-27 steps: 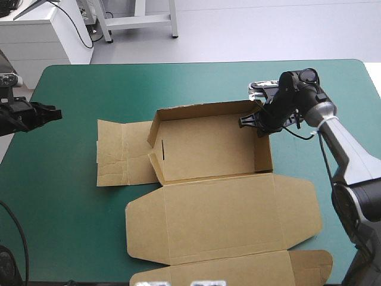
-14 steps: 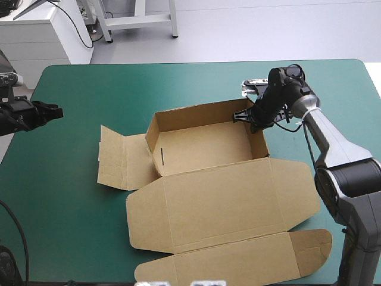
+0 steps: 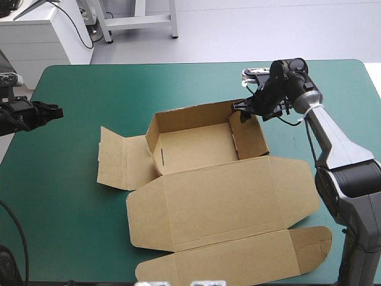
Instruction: Fold the box
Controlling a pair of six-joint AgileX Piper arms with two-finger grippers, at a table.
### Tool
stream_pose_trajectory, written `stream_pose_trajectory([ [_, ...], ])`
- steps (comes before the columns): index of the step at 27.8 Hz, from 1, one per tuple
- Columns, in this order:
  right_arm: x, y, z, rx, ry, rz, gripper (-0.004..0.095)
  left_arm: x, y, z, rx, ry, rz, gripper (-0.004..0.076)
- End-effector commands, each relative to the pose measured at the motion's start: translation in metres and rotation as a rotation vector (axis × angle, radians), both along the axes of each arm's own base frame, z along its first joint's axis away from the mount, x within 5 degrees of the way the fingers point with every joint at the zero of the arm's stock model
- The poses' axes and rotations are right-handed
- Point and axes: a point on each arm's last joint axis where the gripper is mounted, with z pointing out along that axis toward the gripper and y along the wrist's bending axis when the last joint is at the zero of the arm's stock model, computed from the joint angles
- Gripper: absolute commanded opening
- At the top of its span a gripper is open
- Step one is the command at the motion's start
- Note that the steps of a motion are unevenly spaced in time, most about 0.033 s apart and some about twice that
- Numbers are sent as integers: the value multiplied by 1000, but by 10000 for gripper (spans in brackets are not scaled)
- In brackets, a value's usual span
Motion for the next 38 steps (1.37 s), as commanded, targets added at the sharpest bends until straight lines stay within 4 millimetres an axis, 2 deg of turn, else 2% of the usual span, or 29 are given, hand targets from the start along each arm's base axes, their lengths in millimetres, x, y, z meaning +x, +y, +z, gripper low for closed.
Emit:
stream_pose_trajectory([
  [1,-19,-7,54,35,-124,-7,654,-7,-5,22,-15,-92,16,-8],
  [5,-34,-10,67,40,-142,-7,654,-7,-5,22,-16,-89,12,-8],
  [9,-45,-13,54,18,-86,-9,654,-8,-6,21,-21,-78,0,-8],
  [20,-26,-8,-2,-18,60,16,651,-8,-6,21,-24,-75,-4,-8],
  [27,-24,-6,-6,-4,68,44,643,-8,-6,21,-22,-75,-6,-8],
  [29,-25,-4,-6,0,67,55,572,-8,-6,21,-22,-75,-6,-8],
  [32,-26,0,-6,-3,63,84,363,-8,-6,21,-21,-74,-5,-8],
  [33,-27,5,-6,-8,59,112,155,-8,-6,21,-19,-73,-5,-8],
  [35,-29,10,-6,-33,52,143,-3,-8,-6,21,-19,-73,-5,-8],
  [38,-29,10,-6,-63,46,157,0,-9,-7,20,-17,-66,-10,-8],
])
